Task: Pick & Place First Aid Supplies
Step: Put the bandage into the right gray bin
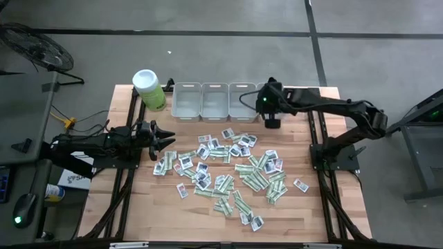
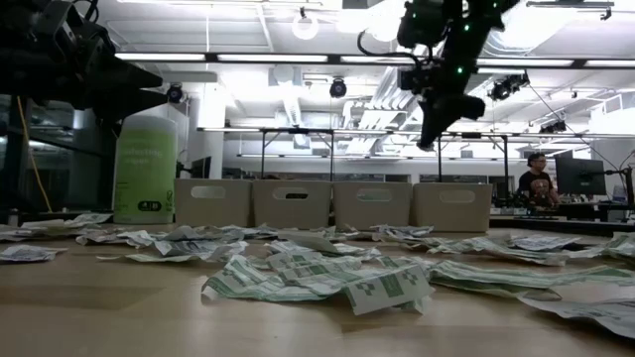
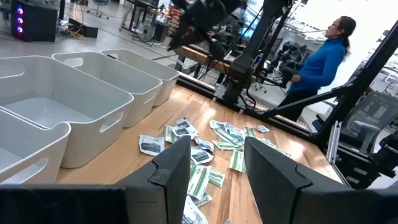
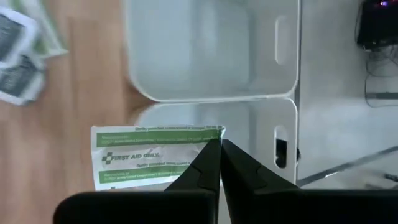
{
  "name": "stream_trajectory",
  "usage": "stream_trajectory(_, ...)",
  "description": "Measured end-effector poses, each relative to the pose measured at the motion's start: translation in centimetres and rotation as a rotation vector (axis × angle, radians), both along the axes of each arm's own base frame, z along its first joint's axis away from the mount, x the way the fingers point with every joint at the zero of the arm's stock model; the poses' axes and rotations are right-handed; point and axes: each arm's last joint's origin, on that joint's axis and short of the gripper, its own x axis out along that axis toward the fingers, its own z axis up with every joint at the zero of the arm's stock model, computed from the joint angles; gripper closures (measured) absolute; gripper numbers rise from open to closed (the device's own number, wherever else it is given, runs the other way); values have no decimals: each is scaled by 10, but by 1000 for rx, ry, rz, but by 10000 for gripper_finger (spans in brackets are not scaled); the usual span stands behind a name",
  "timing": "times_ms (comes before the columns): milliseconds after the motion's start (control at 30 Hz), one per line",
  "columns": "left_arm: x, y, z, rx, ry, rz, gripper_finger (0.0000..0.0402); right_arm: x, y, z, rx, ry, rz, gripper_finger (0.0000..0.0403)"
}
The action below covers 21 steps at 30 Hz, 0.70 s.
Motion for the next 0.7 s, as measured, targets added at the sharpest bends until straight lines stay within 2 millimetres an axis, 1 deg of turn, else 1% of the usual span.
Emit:
stream_trajectory(167, 0, 0, 0, 0, 1, 0, 252, -13, -26, -7, -11, -3, -66, 401)
stream_trajectory(333, 0, 0, 0, 0, 1, 0, 252, -23, -43, -19, -4, -37, -75, 399)
stream_trajectory(400, 0, 0, 0, 0, 0, 0, 252, -25, -48, -27, 20, -52, -64, 401)
stream_trajectory(500, 0, 0, 0, 0, 0, 0, 252, -29, -50, -42, 31, -23, -54, 400)
stream_trajectory(700, 0, 0, 0, 0, 0, -2, 252, -28, -54, -61, 3, -7, -37, 401)
